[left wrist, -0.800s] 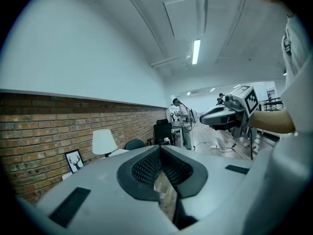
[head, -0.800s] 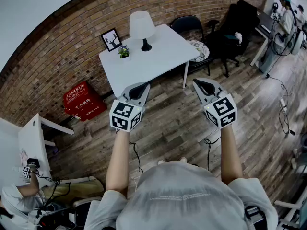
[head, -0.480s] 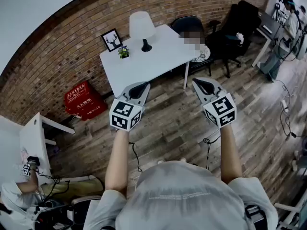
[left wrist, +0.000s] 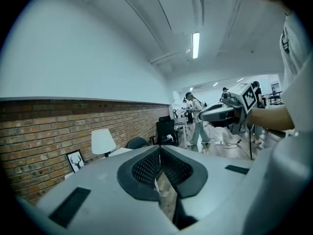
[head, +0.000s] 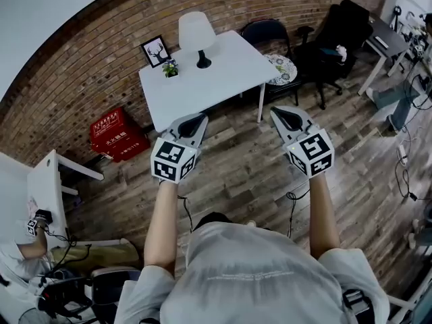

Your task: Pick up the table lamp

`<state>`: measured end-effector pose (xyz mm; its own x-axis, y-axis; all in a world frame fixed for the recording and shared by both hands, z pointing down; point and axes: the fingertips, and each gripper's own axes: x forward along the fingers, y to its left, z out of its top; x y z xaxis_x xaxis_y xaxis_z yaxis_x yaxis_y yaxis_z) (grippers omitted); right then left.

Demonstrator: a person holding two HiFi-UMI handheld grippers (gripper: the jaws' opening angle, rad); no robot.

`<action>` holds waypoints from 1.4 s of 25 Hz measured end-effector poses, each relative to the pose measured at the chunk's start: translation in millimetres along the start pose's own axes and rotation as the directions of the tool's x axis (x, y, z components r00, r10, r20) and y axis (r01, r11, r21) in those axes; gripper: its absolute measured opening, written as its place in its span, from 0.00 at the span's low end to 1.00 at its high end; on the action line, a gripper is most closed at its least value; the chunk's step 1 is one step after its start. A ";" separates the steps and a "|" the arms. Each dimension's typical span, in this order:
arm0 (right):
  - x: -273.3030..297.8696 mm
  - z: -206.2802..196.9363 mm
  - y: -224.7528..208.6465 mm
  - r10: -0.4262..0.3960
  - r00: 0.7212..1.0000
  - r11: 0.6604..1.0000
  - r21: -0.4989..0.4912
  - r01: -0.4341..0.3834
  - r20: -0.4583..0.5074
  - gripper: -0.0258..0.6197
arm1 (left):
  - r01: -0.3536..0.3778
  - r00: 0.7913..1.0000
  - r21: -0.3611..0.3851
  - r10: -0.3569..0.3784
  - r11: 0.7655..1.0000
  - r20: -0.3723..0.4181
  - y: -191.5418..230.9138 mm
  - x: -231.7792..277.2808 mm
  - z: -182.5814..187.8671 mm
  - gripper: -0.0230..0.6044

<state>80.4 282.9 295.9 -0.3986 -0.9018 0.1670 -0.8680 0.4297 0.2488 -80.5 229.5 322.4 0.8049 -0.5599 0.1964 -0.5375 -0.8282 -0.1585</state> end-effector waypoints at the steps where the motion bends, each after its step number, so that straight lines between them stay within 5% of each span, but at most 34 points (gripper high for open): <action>1: 0.7 -1.2 -2.2 0.006 1.000 1.000 0.007 -0.006 0.004 0.04 | -0.005 1.000 -0.003 0.005 1.000 -0.002 0.8 1.8 -0.6 0.06; 14: 56.7 -21.2 -38.3 0.035 0.999 0.999 0.010 -0.035 -0.021 0.04 | -0.014 1.000 -0.049 0.014 0.999 -0.010 49.6 56.5 -20.6 0.06; 35: 309.1 -30.8 -149.2 -0.006 0.994 0.996 0.083 0.015 -0.110 0.04 | 0.028 0.996 -0.074 -0.033 0.997 -0.078 293.9 230.7 -60.9 0.06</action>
<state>95.9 -58.5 339.7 -0.3588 -0.8938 0.2691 -0.8954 0.4110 0.1712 -68.1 -144.5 380.1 0.8003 -0.5319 0.2766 -0.5322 -0.8428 -0.0807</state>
